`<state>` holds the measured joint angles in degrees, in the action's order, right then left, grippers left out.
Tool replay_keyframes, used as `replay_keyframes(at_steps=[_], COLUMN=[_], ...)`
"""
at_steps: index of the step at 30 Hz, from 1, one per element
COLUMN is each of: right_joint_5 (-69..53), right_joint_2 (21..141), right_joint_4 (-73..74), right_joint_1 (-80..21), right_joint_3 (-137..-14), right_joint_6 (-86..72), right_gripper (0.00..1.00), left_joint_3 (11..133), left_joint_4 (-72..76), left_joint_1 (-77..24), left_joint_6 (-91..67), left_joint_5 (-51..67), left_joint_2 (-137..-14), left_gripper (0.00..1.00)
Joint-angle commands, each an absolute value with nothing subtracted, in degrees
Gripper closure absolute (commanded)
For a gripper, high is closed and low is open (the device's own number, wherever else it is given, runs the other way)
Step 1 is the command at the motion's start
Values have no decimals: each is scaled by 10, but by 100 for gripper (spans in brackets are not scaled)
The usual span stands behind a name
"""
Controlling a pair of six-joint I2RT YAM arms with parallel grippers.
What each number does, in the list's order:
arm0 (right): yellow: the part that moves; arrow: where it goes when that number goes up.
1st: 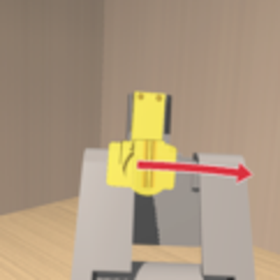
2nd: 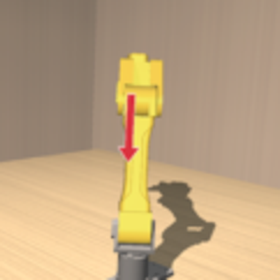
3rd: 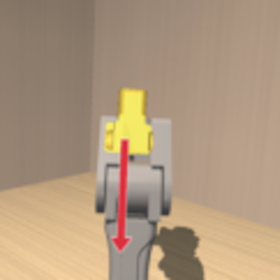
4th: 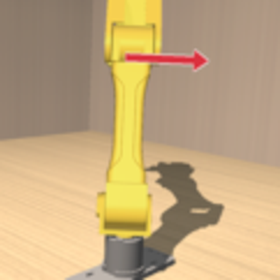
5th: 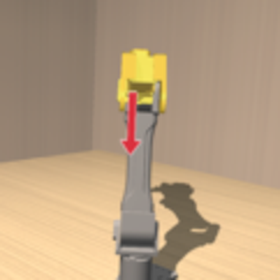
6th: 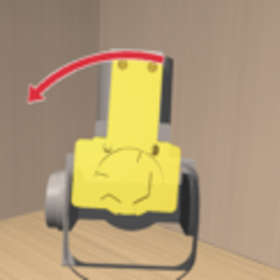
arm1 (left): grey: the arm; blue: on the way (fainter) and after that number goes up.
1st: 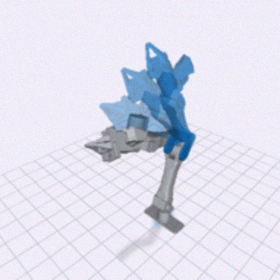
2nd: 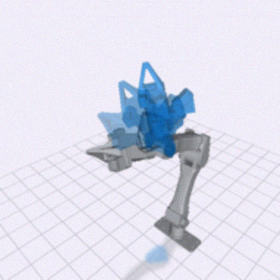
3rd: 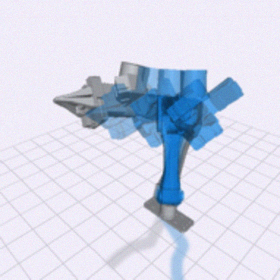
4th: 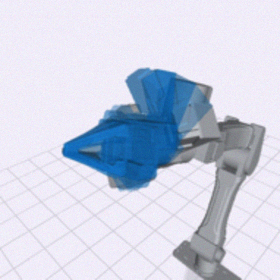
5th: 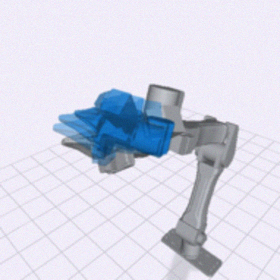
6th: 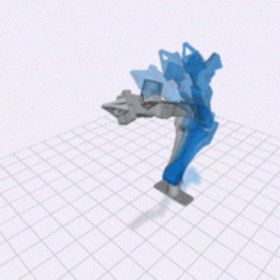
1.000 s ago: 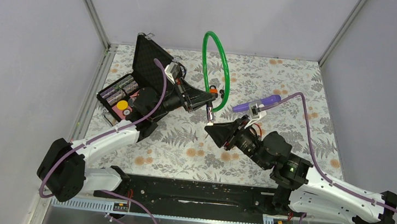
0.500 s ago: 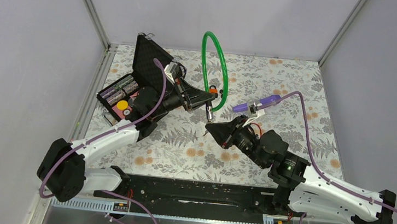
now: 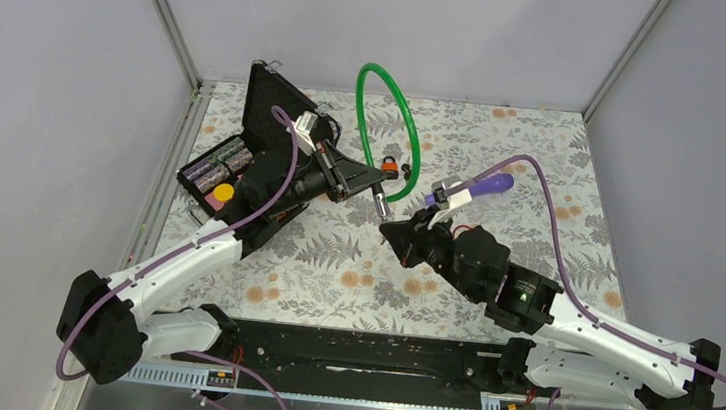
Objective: Lock with the key
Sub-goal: Lock the lock.
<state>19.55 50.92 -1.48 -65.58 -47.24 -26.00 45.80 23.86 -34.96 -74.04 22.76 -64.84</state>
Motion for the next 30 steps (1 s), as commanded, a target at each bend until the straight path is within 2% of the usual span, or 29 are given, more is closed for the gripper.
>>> replay_keyframes(at_steps=[1,23,30], right_joint_5=[254,257,140], right_joint_2=[524,606,577], right_joint_4=[43,63,96], right_joint_1=[-653,-662,-663], right_joint_3=[-516,-585,-575], right_joint_6=[-163,52,84], right_gripper=[100,100,100], left_joint_3=[503,551,569], left_joint_4=[168,58,30], left_joint_1=[-348,-346,-329], left_joint_6=[-699,-647,-617], left_joint_5=[193,123,105], left_joint_2=[-618,-624,-622], left_gripper=[100,100,100])
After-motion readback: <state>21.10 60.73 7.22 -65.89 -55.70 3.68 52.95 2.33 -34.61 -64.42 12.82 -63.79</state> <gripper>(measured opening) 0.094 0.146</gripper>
